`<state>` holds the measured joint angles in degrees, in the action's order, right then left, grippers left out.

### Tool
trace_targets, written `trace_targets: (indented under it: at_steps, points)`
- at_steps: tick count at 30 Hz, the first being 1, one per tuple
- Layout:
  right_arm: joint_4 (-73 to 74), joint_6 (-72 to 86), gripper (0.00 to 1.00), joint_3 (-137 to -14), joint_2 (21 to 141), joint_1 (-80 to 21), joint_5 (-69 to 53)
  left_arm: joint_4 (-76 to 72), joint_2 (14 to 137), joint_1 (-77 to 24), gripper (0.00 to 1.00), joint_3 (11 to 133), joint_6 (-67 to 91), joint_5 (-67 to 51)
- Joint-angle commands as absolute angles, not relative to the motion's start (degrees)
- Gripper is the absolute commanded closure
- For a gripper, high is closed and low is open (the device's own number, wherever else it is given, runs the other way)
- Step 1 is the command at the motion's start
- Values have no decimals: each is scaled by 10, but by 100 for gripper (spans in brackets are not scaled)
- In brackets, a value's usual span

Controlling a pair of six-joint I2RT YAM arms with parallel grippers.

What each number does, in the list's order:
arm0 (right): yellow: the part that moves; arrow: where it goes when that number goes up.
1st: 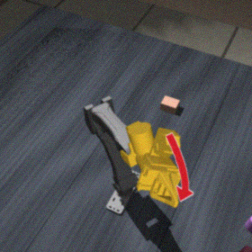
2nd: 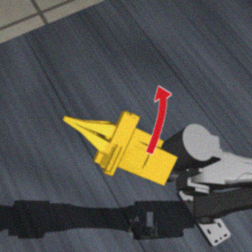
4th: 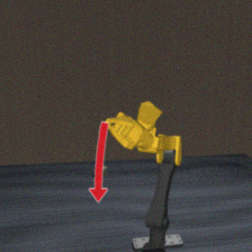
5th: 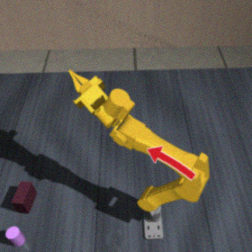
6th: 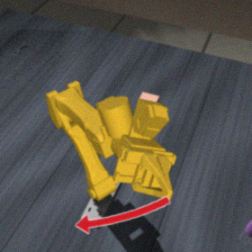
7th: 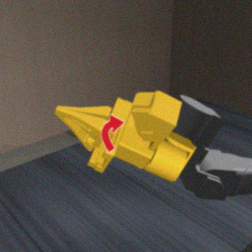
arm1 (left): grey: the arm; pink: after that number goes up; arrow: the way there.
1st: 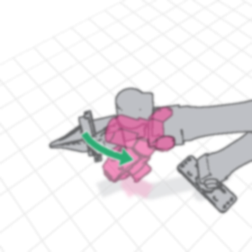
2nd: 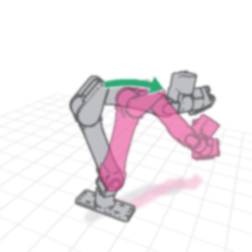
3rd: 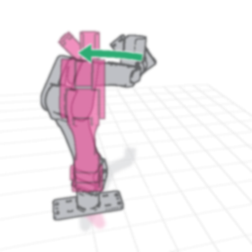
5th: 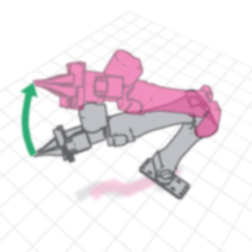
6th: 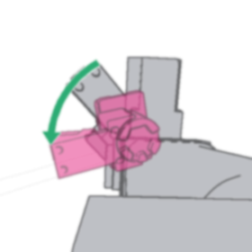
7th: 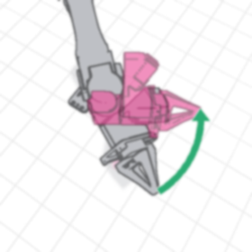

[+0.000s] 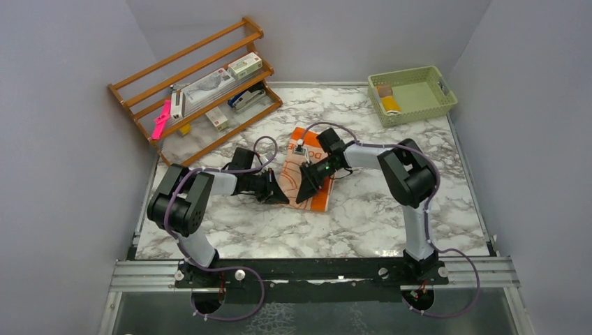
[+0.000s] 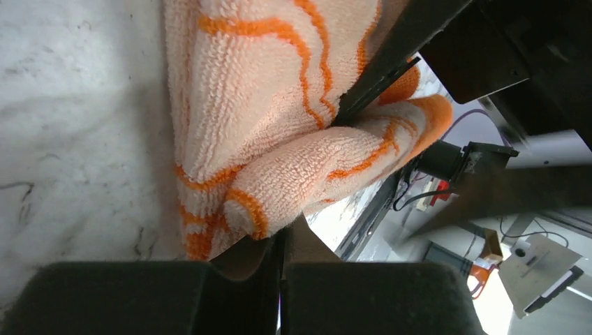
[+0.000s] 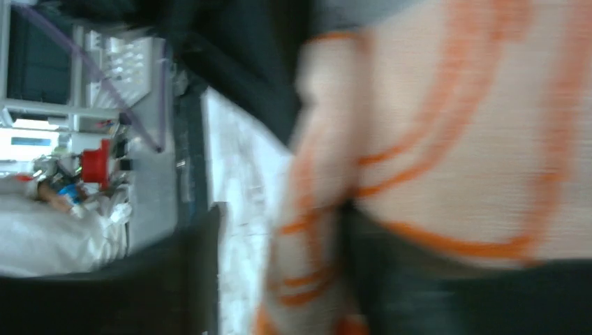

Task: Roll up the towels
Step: Roll the towel at the center of the board.

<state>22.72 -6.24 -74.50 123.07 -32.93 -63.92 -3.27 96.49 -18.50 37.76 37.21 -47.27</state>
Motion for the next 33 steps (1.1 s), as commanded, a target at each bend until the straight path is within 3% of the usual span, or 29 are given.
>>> trace_targets:
  at_steps: [1,7,12,23,26,33]
  points:
    - [177,-74,1,-676,1107,-347,-467,-62,1006,-185,100,370,369,-423]
    - [13,-135,0,-512,898,-424,-268,-44,1018,-184,100,378,359,-419]
    - [-95,-230,0,-410,825,-540,-94,-33,1029,-185,100,386,352,-424]
    - [-93,-267,0,-423,898,-572,-40,-26,1036,-185,100,389,350,-433]
    - [-81,-264,5,-437,921,-573,-37,-25,1036,-185,100,388,348,-435]
    - [-114,-277,7,-419,891,-574,-28,-21,1045,-185,100,394,347,-444]
